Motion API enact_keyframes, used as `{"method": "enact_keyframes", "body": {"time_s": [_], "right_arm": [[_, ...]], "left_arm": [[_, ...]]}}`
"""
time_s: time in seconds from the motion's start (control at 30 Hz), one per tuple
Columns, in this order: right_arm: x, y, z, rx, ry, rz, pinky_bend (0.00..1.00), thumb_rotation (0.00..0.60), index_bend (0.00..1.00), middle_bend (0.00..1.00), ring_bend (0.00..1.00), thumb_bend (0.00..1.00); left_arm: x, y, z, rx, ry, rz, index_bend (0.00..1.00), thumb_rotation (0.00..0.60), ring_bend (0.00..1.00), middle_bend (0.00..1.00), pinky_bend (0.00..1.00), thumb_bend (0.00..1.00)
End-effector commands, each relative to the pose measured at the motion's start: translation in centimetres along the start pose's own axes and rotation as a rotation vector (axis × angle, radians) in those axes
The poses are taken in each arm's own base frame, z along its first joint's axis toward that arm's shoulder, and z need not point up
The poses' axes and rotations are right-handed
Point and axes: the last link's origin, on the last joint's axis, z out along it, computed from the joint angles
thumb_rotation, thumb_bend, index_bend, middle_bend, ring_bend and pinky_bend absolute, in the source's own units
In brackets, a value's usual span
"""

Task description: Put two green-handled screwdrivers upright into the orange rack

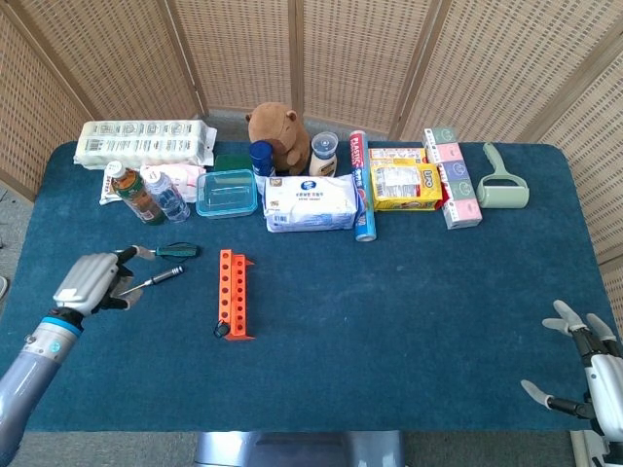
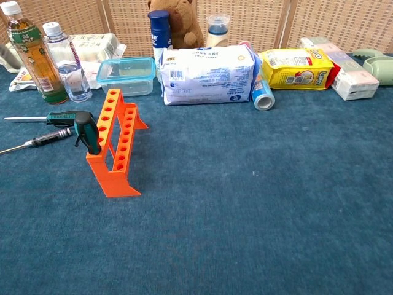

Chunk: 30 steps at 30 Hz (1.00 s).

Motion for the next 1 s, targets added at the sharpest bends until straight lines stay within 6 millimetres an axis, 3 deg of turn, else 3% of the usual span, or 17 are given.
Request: {"method": "enact_keyframes", "body": {"time_s": [0.03,0.17,0.33,0.53,1.0], "right_arm": [[0.0,0.0,0.0,0.0,-0.001,0.001,0.02,0.6,0.07,0.28,0.26,0.11],[0.0,0.0,0.0,0.0,-0.001,0.001,0.02,0.6,0.07,0.28,0.26,0.12],[0.1,0.1,0.1,-0.001,0.001,0.002,0.02,0.6,0.07,0.28,0.26,0.12],[0.1,0.1,0.1,-0.004,0.0,0.002,0.02,0.6,0.07,0.28,0.26,0.11],[0.0,0.2,0.3,-0.009,-0.004,0.001,0.02,0.6,0.07,0.28,0.26,0.12]], "left_arm": [[-1.1,-2.2,2.2,0.09,0.064,0.11,0.29,0.6,0.8,0.89,0.83,0.26],[-1.5,-2.9,3.3,0.087,0.081,0.178,0.29,0.6,0.78,0.87,0.83,0.17],[-2.1,-2.8,4.2,0.091,0.084,0.207,0.29,0.6,0.71,0.75,0.83,0.09],[-2.5,-2.5,5.5,0.11,0.092,0.199,0.29,0.6,0.71,0.75,0.83,0.16],[-4.4,-1.5,8.9,0.132,0.072,0.227,0.29,0.6,0.71,0.75,0.83,0.17]]}}
